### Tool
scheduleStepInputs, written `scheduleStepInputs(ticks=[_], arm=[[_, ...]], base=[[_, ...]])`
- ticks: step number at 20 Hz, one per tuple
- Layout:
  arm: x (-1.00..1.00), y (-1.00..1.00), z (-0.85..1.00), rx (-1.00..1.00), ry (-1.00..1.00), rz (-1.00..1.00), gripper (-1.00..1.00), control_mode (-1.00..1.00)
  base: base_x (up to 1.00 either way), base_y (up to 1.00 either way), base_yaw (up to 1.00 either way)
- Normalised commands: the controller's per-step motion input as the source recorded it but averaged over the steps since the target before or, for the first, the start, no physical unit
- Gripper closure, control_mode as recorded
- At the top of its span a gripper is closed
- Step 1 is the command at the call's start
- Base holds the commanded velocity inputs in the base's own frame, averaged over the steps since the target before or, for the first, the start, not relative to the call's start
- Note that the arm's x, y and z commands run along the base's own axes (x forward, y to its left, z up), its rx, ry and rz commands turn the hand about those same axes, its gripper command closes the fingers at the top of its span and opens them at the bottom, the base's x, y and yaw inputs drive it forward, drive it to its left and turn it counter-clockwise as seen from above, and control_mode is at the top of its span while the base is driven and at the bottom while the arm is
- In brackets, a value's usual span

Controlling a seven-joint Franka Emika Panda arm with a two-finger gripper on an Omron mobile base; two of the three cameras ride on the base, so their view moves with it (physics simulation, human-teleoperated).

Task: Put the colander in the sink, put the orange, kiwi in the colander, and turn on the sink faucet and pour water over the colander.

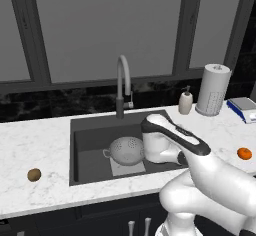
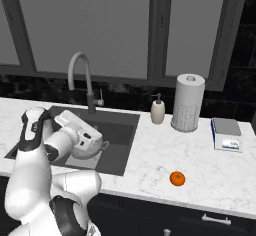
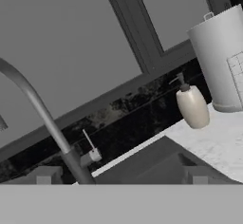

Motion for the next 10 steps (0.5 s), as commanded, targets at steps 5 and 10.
scheduleStepInputs(ticks=[5,10], arm=[[-0.24,-0.92,0.60,0.00,-0.16,0.05,-1.00,-1.00],[-0.73,-0.76,0.51,-0.01,-0.45,0.01,-1.00,-1.00]], base=[[0.00,0.00,0.00],[0.00,0.00,0.00]])
